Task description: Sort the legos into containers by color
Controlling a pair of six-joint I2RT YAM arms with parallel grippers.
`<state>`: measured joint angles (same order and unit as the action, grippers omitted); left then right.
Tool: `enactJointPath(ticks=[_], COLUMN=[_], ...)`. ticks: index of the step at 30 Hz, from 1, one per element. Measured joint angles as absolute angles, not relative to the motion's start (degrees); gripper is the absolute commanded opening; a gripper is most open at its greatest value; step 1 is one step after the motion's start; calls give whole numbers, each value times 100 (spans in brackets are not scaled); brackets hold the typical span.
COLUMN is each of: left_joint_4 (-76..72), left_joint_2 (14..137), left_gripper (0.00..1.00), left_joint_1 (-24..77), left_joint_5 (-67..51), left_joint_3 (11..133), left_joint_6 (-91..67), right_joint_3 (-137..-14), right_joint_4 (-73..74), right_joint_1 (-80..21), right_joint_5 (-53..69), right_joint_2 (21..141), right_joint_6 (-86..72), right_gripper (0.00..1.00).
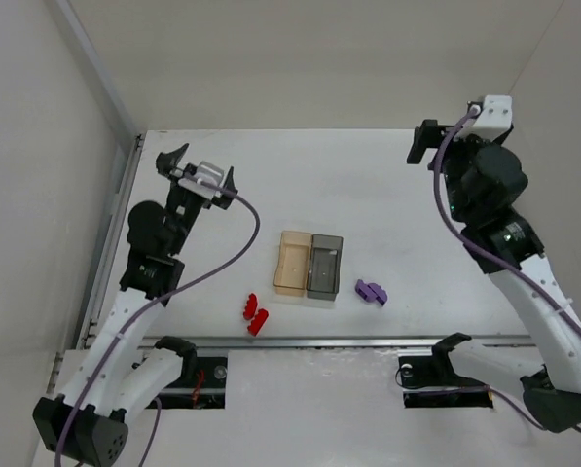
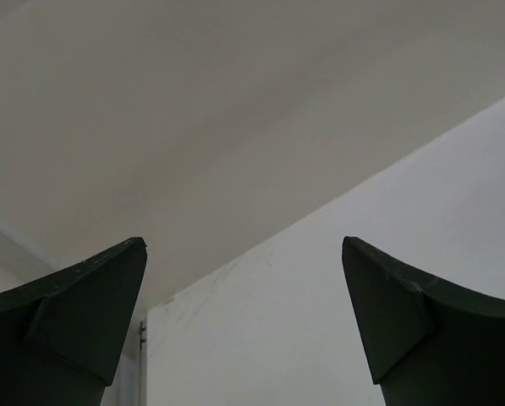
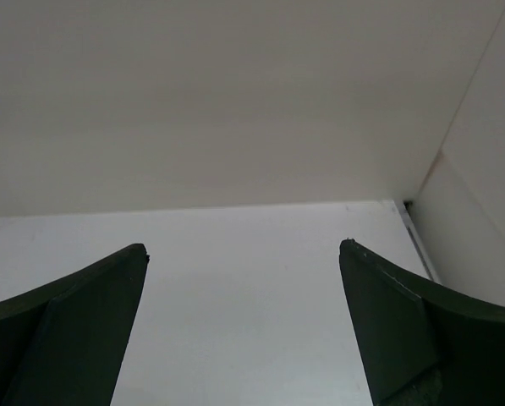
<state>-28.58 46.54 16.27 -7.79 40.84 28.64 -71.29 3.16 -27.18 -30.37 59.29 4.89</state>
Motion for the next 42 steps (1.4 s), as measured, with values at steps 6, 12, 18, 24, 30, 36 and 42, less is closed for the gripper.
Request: enactJointPath(ticks=[6,12,18,24,30,36,42], left_joint_4=[-196,1149,1149,923,832,714,580], left_joint_2=[5887,5774,5334,5221,5190,5188,5188], left_gripper=[99,99,99,99,99,99,99], left_joint_1=[2119,2746,2917,2915,2915,2917,2917], left_joint_5=[-902,-808,-558,-193,130,281,379], left_joint_3=[5299,4429,4342,4268,4160,4158,4158], left_joint_6=[2803,2248,1962,1782,1743,1741,1743], right_joint_3=[-7703,-5728,-5575,-5415,-5380,-5544,-5961], right_joint_4=[3461,5113,5671,5789,5839,5918,5918], right_joint_1=[-2292,-2294,-2298,-2648,-3212,-3481,-3481], right_joint_5=[-1970,-847,-578,-537,-620,-838,-1164], right_joint_2=[6777,7546,6694,7269,8134,9094,9625], right_joint_6=[-1017,-2058,-2685,-2993,-3138,-3166,-3055], right_gripper=[100,95,60,56,67,67,65])
